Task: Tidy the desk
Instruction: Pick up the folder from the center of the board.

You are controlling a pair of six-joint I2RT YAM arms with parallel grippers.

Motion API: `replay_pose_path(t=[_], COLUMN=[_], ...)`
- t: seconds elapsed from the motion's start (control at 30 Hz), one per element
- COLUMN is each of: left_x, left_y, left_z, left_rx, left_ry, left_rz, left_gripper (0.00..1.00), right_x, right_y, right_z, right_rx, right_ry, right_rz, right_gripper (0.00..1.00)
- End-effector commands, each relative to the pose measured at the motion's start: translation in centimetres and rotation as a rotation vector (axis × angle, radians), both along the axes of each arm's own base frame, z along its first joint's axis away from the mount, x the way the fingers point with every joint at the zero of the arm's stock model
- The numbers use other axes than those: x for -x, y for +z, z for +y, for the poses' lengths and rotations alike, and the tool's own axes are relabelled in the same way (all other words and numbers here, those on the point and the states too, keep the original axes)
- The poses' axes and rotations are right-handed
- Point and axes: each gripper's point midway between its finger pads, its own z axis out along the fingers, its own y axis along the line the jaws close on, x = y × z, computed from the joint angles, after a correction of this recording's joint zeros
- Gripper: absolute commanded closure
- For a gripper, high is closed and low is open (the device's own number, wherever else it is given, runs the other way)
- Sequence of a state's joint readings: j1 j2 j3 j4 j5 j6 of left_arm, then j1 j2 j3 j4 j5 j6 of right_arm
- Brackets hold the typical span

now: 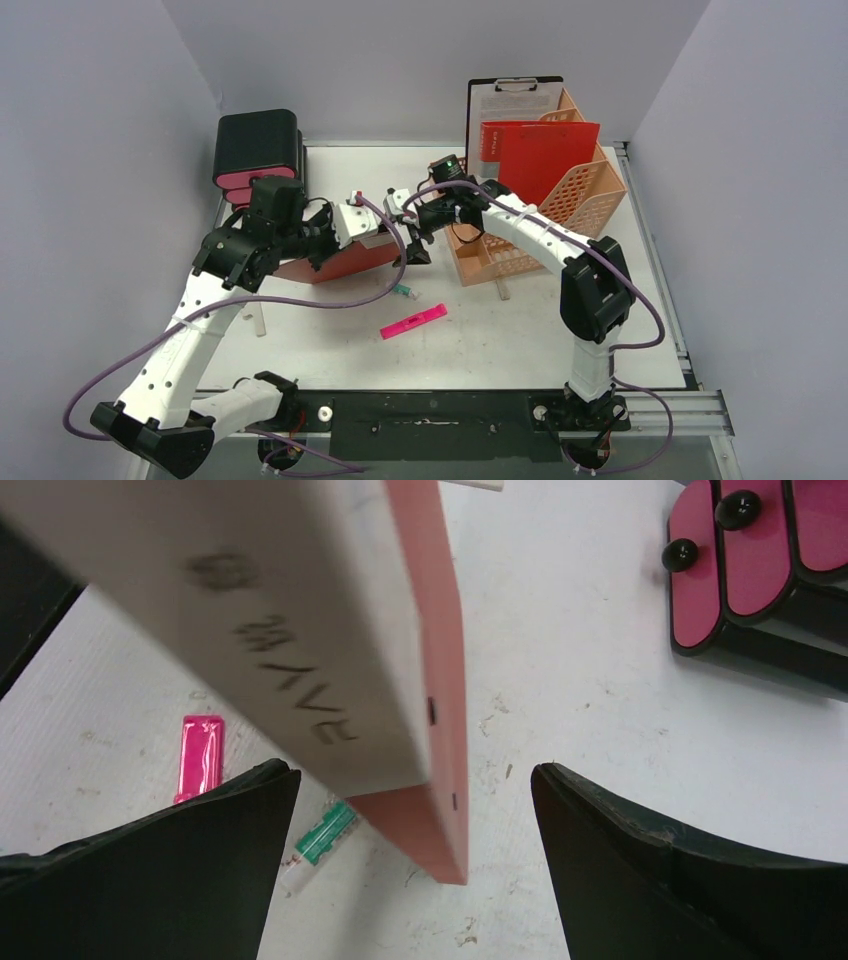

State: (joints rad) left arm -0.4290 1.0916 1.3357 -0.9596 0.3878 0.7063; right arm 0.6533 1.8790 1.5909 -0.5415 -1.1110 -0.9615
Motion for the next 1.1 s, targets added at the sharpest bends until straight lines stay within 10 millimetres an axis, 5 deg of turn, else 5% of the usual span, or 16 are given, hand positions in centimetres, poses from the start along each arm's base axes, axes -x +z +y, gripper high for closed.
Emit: replay_pose_path(t=[0.0, 0.1, 0.23, 0.3, 0.43, 0.6, 0.77, 0.87, 0.97, 1.07], left_x=[1.1, 0.9, -0.1, -0.5, -1.2, -1.3, -1.2, -1.2, -1.1, -1.2], left_y=[2.4, 2.5, 3.0, 3.2, 3.6, 3.6, 3.3, 3.4, 3.2, 3.1], left_z=[-1.3, -1.6, -1.6, -1.5, -1.0, -0.5, 0.0, 0.3, 0.5, 0.7], left_rx=[0.095, 0.107, 0.120, 0.124, 0.126, 0.122, 0.115, 0.114, 0.112, 0.104], left_ry=[-0.048, -0.046, -0.013, 0.006, 0.045, 0.065, 0.076, 0.083, 0.087, 0.094], left_rz=[0.018, 0.017, 0.000, -0.013, -0.039, -0.050, -0.049, -0.053, -0.053, -0.055], left_gripper=[1.00, 1.00, 0.99, 0.78, 0.47, 0.29, 0.12, 0.10, 0.09, 0.09], right_x=[-2.1, -1.5, -1.7, -2.1, -2.7, -3.0, -2.6, -2.6, -2.5, -2.5], right_y=[3.2, 3.3, 3.5, 3.3, 2.9, 4.2, 6.0, 6.0, 5.7, 5.8], right_z=[1.6, 2.2, 2.9, 3.0, 3.0, 3.3, 3.4, 3.5, 3.5, 3.7], right_rx=[-0.095, -0.105, -0.121, -0.123, -0.117, -0.131, -0.156, -0.158, -0.154, -0.158], right_ry=[-0.049, -0.038, -0.067, -0.080, -0.099, -0.111, -0.100, -0.099, -0.094, -0.095], right_rz=[0.016, 0.080, 0.177, 0.185, 0.183, 0.209, 0.217, 0.229, 0.243, 0.262], right_gripper=[0.10, 0.00, 0.46, 0.60, 0.65, 0.65, 0.48, 0.37, 0.37, 0.49])
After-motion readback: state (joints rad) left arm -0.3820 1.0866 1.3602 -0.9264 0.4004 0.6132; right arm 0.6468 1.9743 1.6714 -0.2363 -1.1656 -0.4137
